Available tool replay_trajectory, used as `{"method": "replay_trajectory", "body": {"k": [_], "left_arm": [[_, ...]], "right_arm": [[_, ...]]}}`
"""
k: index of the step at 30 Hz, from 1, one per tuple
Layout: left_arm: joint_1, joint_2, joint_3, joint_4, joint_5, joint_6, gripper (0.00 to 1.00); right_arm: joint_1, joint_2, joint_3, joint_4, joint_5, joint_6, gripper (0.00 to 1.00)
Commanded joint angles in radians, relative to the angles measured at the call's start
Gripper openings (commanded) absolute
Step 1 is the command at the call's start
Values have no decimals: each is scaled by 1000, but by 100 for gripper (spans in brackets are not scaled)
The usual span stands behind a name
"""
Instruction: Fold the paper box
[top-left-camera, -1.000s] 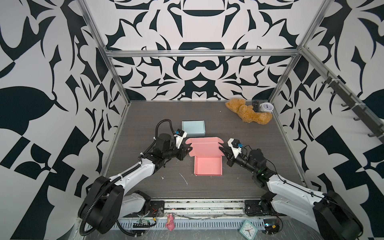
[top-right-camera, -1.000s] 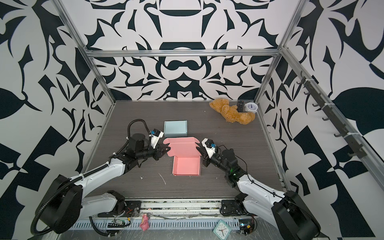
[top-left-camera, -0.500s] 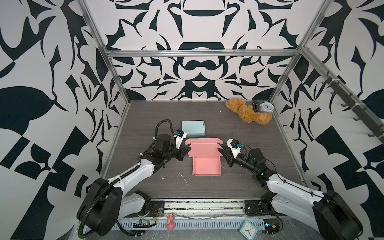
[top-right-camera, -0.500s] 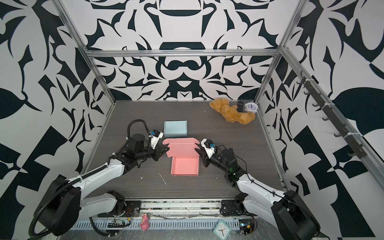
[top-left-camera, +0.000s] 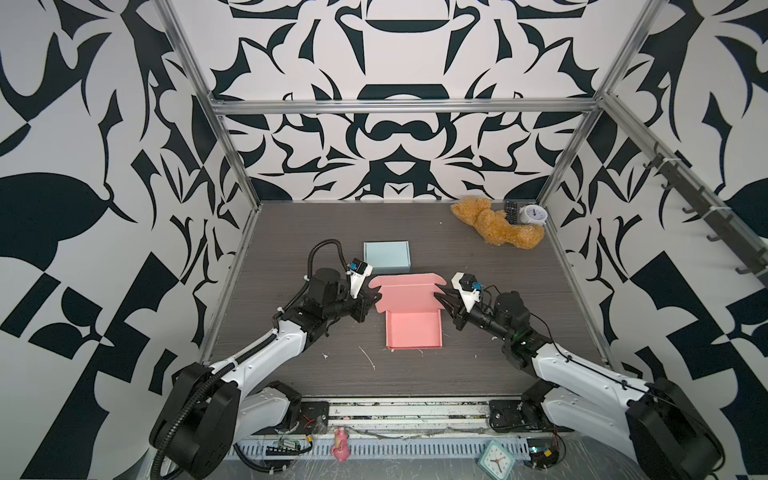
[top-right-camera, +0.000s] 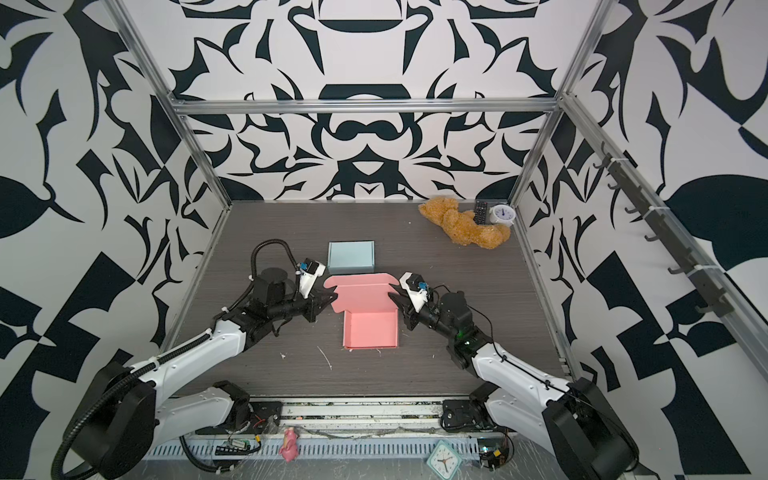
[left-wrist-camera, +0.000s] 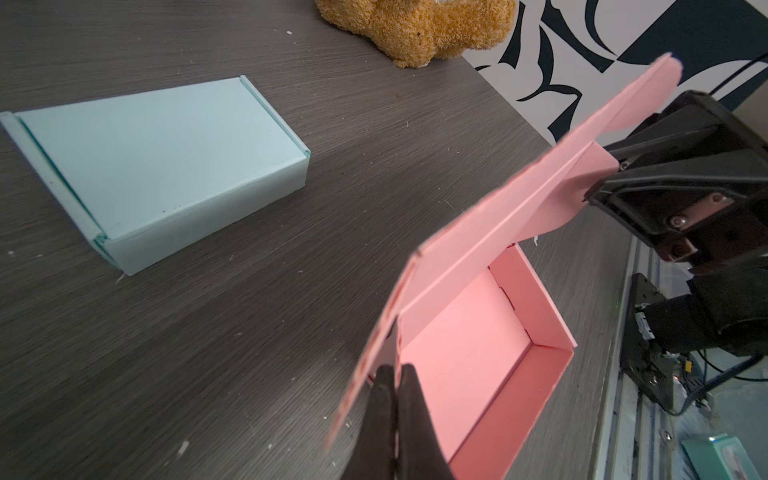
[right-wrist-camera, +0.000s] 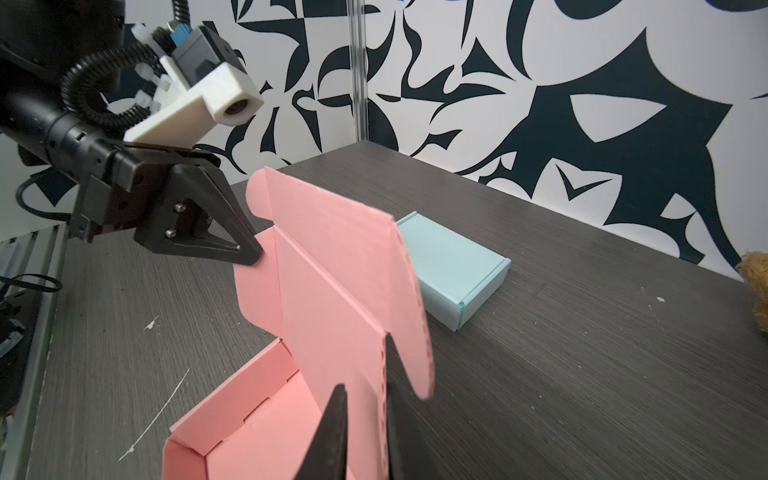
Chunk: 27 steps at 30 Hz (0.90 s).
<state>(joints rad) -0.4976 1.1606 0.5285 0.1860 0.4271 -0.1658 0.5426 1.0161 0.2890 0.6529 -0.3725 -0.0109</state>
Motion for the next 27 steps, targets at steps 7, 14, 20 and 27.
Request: {"method": "replay_trajectory", "body": {"k": [7, 14, 20, 27], "left_arm": [[4, -15, -14, -34, -14, 21, 1], [4, -16, -9, -46, -26, 27, 0], [4, -18, -8, -48, -30, 27, 0], [4, -23, -3, -46, -40, 30, 0]], "right_arm": [[-2, -17, 67, -69, 50, -19, 17], [-3, -14, 95, -137, 66, -38, 11], [-2, 22, 126, -186, 57, -38, 8], [-2, 64, 168, -246, 34, -41, 8]]}}
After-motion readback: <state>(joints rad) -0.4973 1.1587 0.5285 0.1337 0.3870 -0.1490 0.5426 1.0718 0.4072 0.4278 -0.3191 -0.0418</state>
